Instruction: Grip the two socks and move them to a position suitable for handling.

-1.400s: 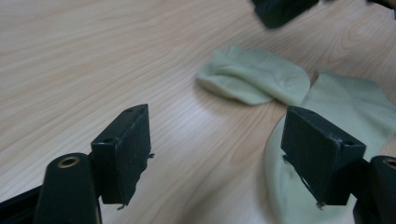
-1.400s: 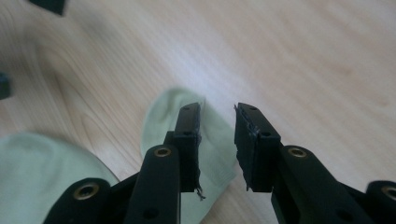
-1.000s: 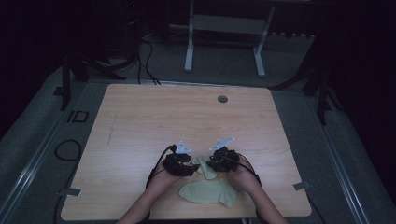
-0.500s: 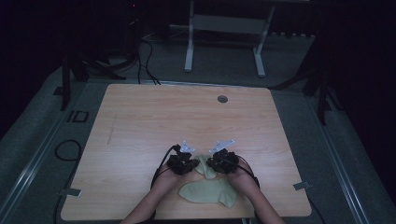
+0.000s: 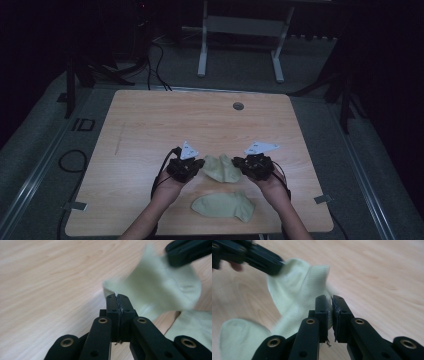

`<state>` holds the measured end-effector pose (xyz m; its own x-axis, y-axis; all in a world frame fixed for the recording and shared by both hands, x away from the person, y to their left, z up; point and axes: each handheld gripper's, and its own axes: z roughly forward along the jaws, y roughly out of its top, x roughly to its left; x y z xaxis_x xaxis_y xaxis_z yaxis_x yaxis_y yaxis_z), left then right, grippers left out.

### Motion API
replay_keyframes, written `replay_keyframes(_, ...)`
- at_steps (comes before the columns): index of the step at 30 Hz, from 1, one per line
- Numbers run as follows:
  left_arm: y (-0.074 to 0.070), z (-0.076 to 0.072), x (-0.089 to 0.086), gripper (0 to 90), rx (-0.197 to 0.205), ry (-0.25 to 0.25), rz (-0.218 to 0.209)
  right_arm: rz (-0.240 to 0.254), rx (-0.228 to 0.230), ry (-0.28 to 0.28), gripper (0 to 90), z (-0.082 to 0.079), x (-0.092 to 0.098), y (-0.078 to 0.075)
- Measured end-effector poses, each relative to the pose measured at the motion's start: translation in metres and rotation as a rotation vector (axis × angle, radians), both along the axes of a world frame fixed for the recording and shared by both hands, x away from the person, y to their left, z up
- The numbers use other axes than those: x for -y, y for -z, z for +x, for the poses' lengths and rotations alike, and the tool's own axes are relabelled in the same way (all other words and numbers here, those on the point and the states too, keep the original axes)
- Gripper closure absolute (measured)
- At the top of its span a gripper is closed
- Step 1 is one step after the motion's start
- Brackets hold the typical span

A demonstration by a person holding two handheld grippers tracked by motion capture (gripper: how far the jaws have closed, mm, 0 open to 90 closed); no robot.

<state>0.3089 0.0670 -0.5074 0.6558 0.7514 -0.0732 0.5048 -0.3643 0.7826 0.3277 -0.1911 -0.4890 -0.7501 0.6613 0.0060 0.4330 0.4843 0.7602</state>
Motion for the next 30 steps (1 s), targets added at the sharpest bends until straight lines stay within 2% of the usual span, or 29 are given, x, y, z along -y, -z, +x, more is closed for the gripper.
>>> replay_keyframes(3,-0.003,-0.003,-0.01,89.0,0.005,-0.017,-0.008,0.019,0.0,0.016,83.5,-0.001,0.009,-0.003)
replay_keyframes(6,-0.001,-0.006,-0.017,88.9,0.003,-0.033,-0.006,0.026,-0.004,0.066,83.5,0.001,0.026,-0.002)
replay_keyframes(8,0.003,-0.009,-0.019,89.0,-0.007,-0.036,-0.019,0.03,-0.013,0.074,83.4,0.002,0.029,0.0)
replay_keyframes(10,0.008,-0.012,-0.019,88.8,-0.004,-0.032,-0.028,0.026,-0.028,0.082,83.3,0.002,0.034,0.006)
replay_keyframes(11,0.012,-0.014,-0.018,88.8,0.004,-0.033,-0.034,0.016,-0.047,0.085,83.1,0.003,0.035,0.014)
replay_keyframes(13,0.02,-0.015,-0.016,88.8,0.008,-0.032,-0.019,0.009,-0.051,0.089,83.1,0.003,0.035,0.019)
replay_keyframes(15,0.029,-0.014,-0.014,88.8,-0.011,-0.031,-0.02,-0.001,-0.078,0.1,83.0,0.005,0.036,0.032)
replay_keyframes(16,0.034,-0.014,-0.013,88.8,-0.018,-0.037,-0.018,-0.001,-0.078,0.1,83.0,0.005,0.036,0.032)
replay_keyframes(21,0.05,-0.015,-0.01,88.2,-0.046,-0.041,0.002,-0.025,-0.118,0.113,82.5,0.009,0.037,0.051)
replay_keyframes(22,0.051,-0.014,-0.011,86.0,-0.067,-0.04,-0.004,-0.029,-0.125,0.111,80.8,0.009,0.037,0.053)
replay_keyframes(23,0.051,-0.014,-0.011,76.6,-0.073,-0.044,-0.015,-0.037,-0.131,0.106,75.7,0.009,0.037,0.056)
replay_keyframes(24,0.05,-0.015,-0.013,62.4,-0.061,-0.049,-0.007,-0.042,-0.131,0.119,69.2,0.009,0.038,0.057)
replay_keyframes(25,0.048,-0.015,-0.016,62.4,-0.051,-0.051,-0.017,-0.042,-0.131,0.119,69.2,0.009,0.038,0.057)
replay_keyframes(27,0.041,-0.015,-0.021,61.7,-0.037,-0.055,-0.05,-0.011,-0.128,0.122,61.8,0.007,0.04,0.05)
replay_keyframes(30,0.033,-0.014,-0.021,63.0,-0.013,-0.035,-0.057,-0.003,-0.115,0.108,61.1,0.005,0.038,0.044)
